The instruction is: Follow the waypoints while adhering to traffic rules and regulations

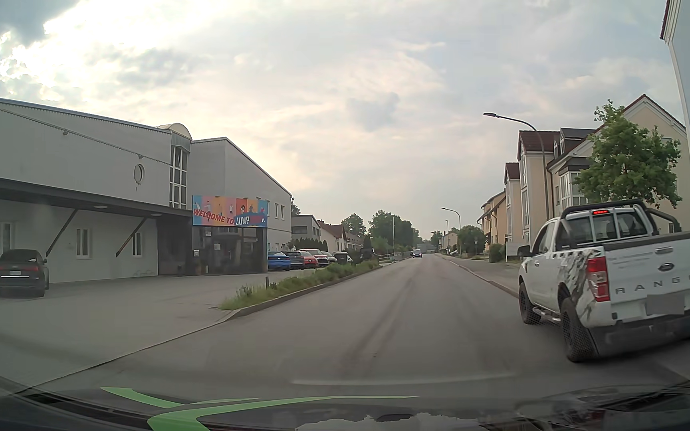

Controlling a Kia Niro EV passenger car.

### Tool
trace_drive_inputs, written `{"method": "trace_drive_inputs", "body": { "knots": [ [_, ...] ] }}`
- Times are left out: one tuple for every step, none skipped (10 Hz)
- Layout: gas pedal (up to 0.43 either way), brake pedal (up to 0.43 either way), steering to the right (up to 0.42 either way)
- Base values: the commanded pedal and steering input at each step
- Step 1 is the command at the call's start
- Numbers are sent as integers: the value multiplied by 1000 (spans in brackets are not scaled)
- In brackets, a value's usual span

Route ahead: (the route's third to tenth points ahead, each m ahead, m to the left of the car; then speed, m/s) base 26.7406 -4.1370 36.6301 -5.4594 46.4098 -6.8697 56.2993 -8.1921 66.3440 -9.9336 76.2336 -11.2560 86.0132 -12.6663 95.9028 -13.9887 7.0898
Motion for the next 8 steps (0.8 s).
{"method": "trace_drive_inputs", "body": {
  "knots": [
    [350, 0, 2],
    [331, 0, 6],
    [311, 0, 10],
    [287, 0, 17],
    [287, 0, 26],
    [280, 0, 35],
    [260, 0, 51],
    [260, 0, 67]
  ]
}}
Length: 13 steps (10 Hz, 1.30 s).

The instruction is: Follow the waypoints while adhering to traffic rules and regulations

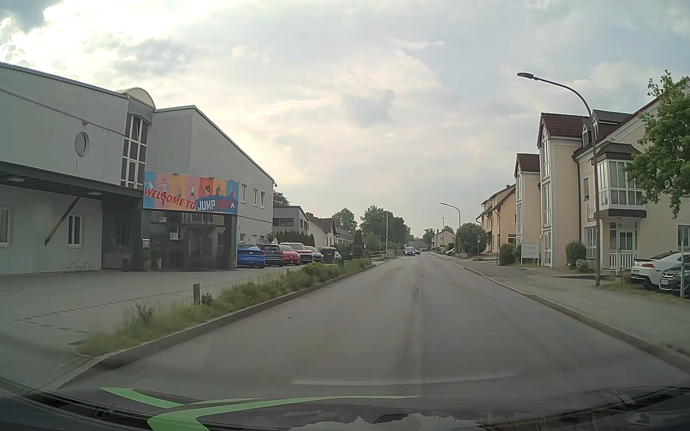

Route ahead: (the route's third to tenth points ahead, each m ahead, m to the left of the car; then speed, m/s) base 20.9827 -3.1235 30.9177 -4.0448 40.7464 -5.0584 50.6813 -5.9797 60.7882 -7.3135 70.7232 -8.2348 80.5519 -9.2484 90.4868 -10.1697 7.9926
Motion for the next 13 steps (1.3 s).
{"method": "trace_drive_inputs", "body": {
  "knots": [
    [260, 0, 80],
    [260, 0, 88],
    [260, 0, 97],
    [260, 0, 101],
    [260, 0, 101],
    [260, 0, 101],
    [260, 0, 100],
    [260, 0, 97],
    [260, 0, 86],
    [260, 0, 74],
    [260, 0, 63],
    [260, 0, 50],
    [260, 0, 36]
  ]
}}
